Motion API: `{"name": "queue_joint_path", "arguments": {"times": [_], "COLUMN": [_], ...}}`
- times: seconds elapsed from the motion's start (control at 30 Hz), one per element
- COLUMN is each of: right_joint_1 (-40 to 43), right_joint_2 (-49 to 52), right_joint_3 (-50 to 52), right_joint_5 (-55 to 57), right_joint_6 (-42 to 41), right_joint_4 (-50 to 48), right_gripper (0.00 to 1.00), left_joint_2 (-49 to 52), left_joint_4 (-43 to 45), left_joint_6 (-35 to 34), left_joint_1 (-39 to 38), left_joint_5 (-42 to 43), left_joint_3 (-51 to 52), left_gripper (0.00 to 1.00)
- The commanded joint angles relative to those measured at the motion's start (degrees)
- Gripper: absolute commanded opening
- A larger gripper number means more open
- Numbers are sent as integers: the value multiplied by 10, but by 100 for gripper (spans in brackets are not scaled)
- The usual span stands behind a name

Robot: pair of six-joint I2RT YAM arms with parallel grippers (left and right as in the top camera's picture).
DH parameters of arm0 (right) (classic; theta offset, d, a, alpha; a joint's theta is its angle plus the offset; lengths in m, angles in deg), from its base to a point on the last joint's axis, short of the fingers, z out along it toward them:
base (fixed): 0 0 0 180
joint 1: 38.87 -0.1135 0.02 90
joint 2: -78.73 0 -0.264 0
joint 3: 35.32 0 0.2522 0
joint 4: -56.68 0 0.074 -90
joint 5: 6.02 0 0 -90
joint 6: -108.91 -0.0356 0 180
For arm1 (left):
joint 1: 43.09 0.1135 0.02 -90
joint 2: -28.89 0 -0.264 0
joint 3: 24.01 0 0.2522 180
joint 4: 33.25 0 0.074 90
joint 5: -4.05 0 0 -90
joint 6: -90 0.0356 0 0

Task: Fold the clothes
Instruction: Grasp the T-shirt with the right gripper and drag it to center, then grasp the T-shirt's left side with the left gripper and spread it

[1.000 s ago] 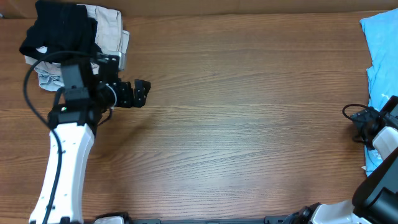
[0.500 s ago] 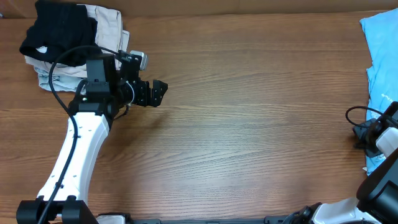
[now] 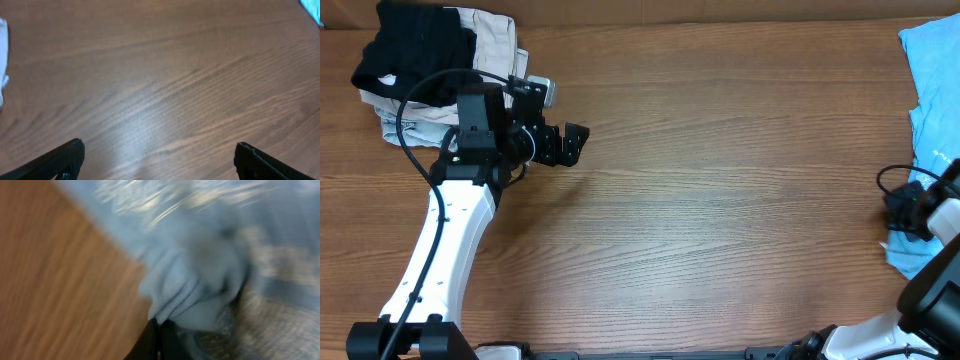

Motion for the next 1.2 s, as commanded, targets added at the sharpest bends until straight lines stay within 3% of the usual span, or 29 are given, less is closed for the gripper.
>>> {"name": "queue_joint_path", "arguments": {"times": [0.0,0.17,0.27,0.47,0.57,0.73,0.93,1.0,1.07,1.17], "right_joint_1": [-82,-210,-291,-444,-523,-638,-642,-618,-583,-520], "right_joint_2": [39,39,39,39,39,39,37,34,31,31], "right_joint_3": [22,-14,-90,-257,-297,-304,-305,-309,-320,-339], "right_joint_5": [-120,-162,-228,-226,-226,-225,-222,-217,-208,-182], "right_joint_6": [18,32,70,94,70,-11,-49,-49,-49,-48], "right_joint_4": [24,68,162,317,294,170,127,146,178,232], "right_gripper": [4,4,4,4,4,8,29,41,52,58], "left_joint_2": [1,0,0,0,0,0,0,0,0,0], "left_joint_4": [22,52,57,59,61,71,78,80,82,83], "left_joint_6": [10,-9,-9,-9,-10,-15,-17,-17,-17,-11], "left_joint_1": [-2,1,1,8,18,44,64,64,63,55], "left_joint_5": [9,6,-4,-64,-88,-101,-101,-92,-63,24], "left_joint_3": [-15,-16,-17,-18,-18,-19,-20,-21,-21,-22], "left_gripper": [97,98,97,98,98,98,98,100,100,100]}}
